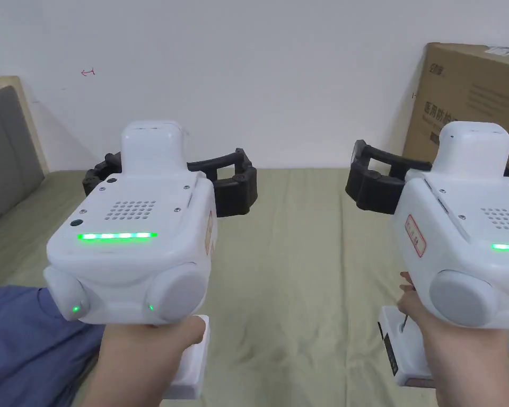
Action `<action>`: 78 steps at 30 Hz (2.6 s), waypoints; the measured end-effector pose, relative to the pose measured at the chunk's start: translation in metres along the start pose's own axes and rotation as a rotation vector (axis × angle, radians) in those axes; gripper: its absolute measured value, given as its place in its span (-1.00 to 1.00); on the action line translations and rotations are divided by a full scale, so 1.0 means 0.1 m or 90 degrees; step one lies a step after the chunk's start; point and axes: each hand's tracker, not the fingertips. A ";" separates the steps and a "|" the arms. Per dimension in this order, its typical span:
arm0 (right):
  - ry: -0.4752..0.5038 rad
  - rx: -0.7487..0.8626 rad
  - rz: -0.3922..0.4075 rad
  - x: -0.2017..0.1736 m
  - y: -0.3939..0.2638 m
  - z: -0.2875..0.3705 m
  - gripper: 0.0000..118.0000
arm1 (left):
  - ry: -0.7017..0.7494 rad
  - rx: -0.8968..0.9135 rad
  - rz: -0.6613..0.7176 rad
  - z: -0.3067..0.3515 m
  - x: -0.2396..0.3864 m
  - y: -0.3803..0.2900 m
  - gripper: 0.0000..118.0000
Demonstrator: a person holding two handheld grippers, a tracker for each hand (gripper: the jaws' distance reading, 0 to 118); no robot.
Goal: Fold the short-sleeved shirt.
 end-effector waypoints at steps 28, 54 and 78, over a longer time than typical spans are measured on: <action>-0.010 -0.006 0.003 0.04 -0.03 0.02 1.00 | 0.014 0.002 -0.016 -0.01 0.03 -0.02 1.00; -0.015 0.001 0.016 0.02 -0.09 0.08 1.00 | 0.018 0.000 -0.039 0.02 0.10 -0.05 1.00; -0.006 -0.001 0.018 0.01 -0.09 0.05 1.00 | 0.022 -0.006 -0.027 0.00 0.08 -0.03 1.00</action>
